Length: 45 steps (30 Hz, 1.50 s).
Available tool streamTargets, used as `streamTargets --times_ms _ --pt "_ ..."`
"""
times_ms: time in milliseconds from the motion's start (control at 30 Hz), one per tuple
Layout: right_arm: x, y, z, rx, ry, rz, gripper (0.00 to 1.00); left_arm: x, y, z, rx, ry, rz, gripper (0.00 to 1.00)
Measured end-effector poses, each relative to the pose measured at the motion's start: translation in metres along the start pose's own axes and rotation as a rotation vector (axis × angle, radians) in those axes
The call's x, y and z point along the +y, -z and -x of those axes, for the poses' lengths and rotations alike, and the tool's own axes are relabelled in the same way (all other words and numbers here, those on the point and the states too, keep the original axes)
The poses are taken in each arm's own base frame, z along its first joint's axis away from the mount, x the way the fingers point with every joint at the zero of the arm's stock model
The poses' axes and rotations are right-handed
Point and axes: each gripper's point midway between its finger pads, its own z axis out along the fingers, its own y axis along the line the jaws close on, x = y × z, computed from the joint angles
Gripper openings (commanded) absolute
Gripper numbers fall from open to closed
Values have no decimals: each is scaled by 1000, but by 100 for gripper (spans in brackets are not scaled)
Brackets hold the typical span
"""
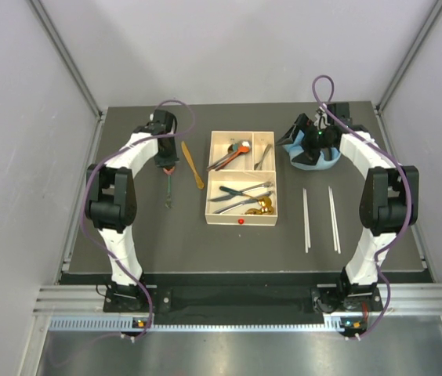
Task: Sort the eating utensils into containers
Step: Pick up the spoon from the center of the board.
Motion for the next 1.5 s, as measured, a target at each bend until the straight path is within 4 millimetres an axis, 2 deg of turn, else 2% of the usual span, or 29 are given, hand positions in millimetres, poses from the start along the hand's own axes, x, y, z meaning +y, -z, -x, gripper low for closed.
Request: streamTargets --times_ms 100,200,333,467,1167,1300,1333,1367,1400,1500 --pt "0 0 0 0 0 0 98 1 1 -5 20 -4 3 22" --pt "0 0 -1 1 0 -1 98 3 0 -12 41 -6 6 26" --pt "-1 0 -1 1 -1 -1 98 8 -7 -35 94 -14 15 26" --pt "-1 0 -1 1 -1 -1 98 11 -11 -47 123 -20 24 26" --pt "-6 0 -7 10 -3 -13 98 12 -26 -52 112 -23 28 27" --pt "-6 0 -7 9 -3 -13 98 12 -27 -52 114 -28 27 22" --pt "-6 0 -7 9 -3 -14 98 12 -27 -52 115 -29 25 18" --pt "-7 0 -7 9 -3 -15 98 12 -27 -52 116 -29 24 4" --pt "-7 0 -6 8 -3 -15 98 11 -28 -51 115 -28 21 0" --pt "-7 0 -6 8 -3 -16 98 7 -29 -50 115 -21 6 0"
